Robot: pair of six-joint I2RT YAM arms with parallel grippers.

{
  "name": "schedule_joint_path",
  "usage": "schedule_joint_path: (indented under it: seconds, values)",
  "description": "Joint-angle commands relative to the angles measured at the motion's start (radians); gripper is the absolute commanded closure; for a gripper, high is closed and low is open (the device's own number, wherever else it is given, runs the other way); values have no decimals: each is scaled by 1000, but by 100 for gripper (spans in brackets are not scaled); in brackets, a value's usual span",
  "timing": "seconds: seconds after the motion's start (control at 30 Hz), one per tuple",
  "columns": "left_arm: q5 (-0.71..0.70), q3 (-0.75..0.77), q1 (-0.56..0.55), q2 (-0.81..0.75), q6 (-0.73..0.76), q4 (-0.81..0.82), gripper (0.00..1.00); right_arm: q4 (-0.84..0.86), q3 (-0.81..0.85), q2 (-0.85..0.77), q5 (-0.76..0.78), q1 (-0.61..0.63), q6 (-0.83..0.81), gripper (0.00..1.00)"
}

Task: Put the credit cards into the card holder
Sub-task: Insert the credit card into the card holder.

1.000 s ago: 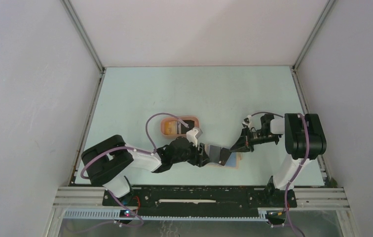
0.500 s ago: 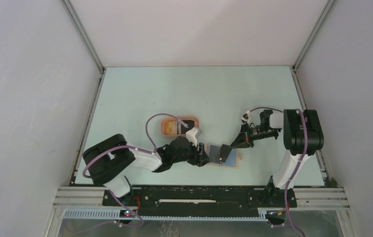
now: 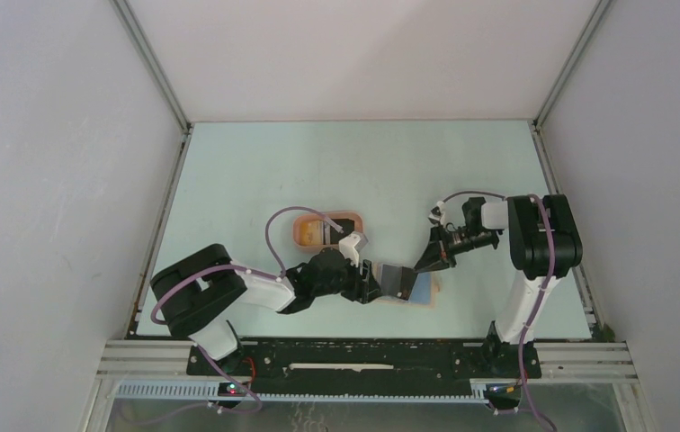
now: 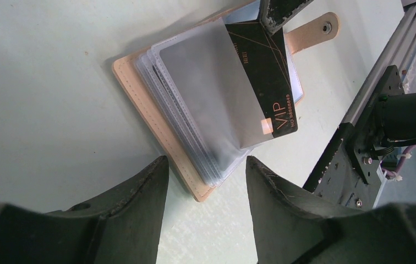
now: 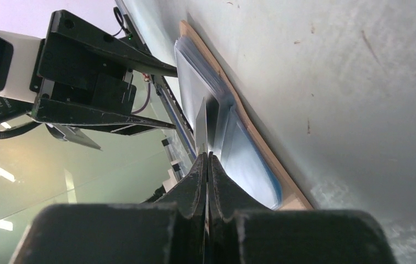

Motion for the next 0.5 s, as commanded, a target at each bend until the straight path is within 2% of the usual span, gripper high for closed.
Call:
schedule_joint_path:
  seconds: [0.0,0.47]
  values:
    - [14,10,6,8,0,15,41,-19,30,0,24,13,-41,94]
    - [14,-4,6,-1,-1,16,42,-24,62,4,54,35,-46,91]
